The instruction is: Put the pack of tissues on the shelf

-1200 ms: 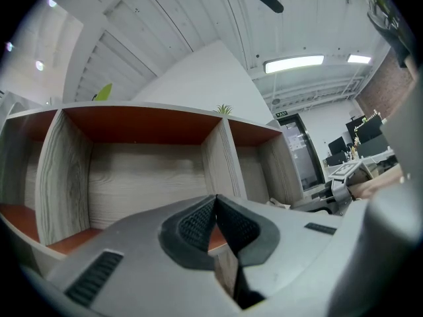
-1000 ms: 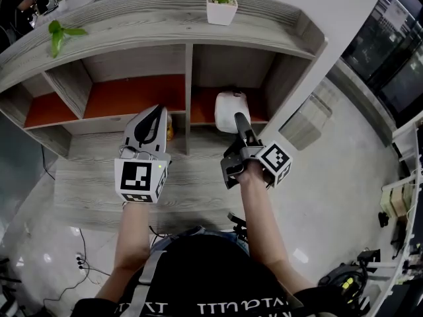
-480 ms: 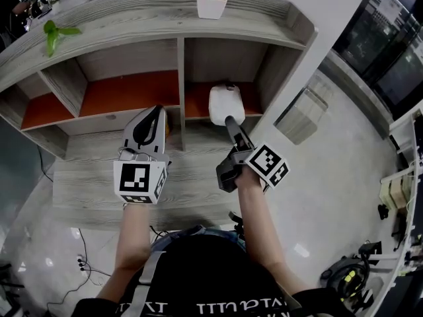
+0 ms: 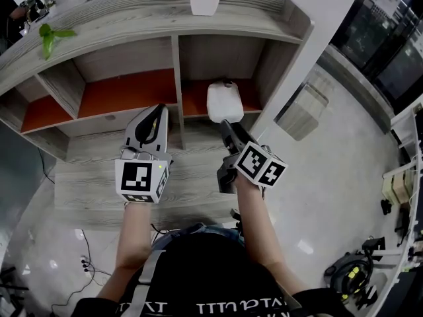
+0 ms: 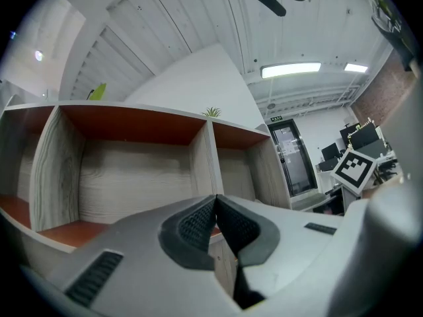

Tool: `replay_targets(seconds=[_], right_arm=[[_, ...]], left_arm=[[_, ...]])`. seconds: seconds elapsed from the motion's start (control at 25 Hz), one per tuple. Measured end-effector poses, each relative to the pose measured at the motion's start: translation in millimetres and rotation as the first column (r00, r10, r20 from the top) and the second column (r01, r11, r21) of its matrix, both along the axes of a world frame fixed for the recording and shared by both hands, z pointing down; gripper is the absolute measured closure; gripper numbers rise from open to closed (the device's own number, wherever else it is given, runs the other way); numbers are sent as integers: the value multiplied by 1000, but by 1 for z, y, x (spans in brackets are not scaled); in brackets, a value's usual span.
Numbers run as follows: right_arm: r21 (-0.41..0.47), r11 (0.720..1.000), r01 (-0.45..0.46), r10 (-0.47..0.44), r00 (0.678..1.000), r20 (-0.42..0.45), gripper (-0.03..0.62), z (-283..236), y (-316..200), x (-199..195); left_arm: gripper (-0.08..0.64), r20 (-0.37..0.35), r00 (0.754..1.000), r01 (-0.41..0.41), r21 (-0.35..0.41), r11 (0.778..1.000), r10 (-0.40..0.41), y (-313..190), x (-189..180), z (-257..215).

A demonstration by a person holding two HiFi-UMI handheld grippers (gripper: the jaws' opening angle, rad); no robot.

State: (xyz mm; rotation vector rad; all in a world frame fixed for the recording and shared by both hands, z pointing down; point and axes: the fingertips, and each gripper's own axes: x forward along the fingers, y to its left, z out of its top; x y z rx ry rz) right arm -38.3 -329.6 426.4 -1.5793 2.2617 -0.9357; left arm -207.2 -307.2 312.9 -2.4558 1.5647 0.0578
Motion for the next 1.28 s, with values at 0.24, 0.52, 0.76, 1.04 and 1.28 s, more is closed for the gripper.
replay_targets(seconds=[0.24,0.52,0.76,1.04,1.28], right_arm=[[-8,1000,5,-6,989,-146,373,8,-6,-5],[12,1000,2,0,982,-186,372,2,-22,-5],[23,1000,16,-11,976,-220,372,-2,-33,-9],[26,1000,16,-8,962,-274,374,-4,-45,-13],[33,999,20,-8,946,-323,377,-4,-46,-14]], left_arm=[[548,10,1000,9,4,1000,-9,-3,-1,-2],[548,16,999,29,17,999,-30,-10,-2,-7],[548,23,999,44,18,999,-45,-15,-2,-7],[548,34,998,52,23,998,-53,-21,-3,-9],[548,36,999,41,22,999,-41,-22,1,-9]])
